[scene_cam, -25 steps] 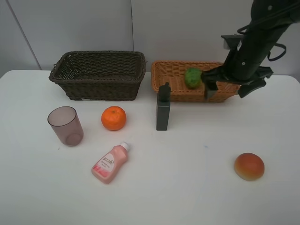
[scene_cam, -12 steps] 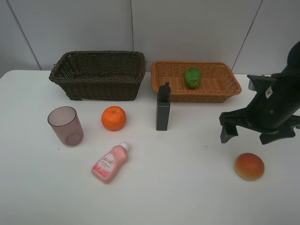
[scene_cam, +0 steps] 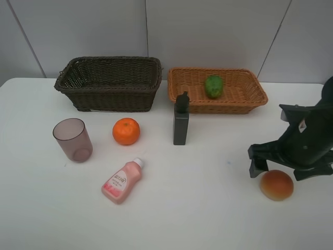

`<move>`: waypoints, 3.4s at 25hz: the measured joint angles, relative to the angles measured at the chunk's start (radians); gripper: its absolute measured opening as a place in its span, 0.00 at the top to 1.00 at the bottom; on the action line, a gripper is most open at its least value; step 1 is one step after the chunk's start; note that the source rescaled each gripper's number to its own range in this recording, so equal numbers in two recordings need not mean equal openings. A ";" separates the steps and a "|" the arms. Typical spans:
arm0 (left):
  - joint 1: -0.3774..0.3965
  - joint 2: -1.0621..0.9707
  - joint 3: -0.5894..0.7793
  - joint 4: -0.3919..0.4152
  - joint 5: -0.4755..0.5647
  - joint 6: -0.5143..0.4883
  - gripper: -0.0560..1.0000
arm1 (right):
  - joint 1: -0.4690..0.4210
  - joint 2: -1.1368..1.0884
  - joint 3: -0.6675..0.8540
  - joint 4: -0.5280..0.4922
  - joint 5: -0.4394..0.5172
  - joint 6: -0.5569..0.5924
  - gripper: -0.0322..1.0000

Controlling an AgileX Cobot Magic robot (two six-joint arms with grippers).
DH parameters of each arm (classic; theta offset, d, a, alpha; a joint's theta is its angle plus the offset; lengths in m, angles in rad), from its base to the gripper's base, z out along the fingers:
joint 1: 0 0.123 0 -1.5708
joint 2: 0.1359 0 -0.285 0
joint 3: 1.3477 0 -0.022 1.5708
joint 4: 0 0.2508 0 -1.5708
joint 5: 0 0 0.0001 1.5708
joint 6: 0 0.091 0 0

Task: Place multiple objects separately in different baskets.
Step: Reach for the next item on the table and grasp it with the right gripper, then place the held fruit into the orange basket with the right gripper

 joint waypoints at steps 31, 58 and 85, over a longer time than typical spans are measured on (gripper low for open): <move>0.000 0.000 0.000 0.000 0.000 0.000 0.00 | -0.057 0.164 0.045 -0.043 -0.161 0.048 0.02; 0.000 0.000 0.000 0.000 0.000 0.000 0.00 | -0.057 0.157 0.037 -0.044 -0.156 0.049 0.60; 0.000 0.000 0.000 0.000 0.000 0.000 0.00 | -0.057 0.345 -0.818 -0.107 0.151 -0.058 0.60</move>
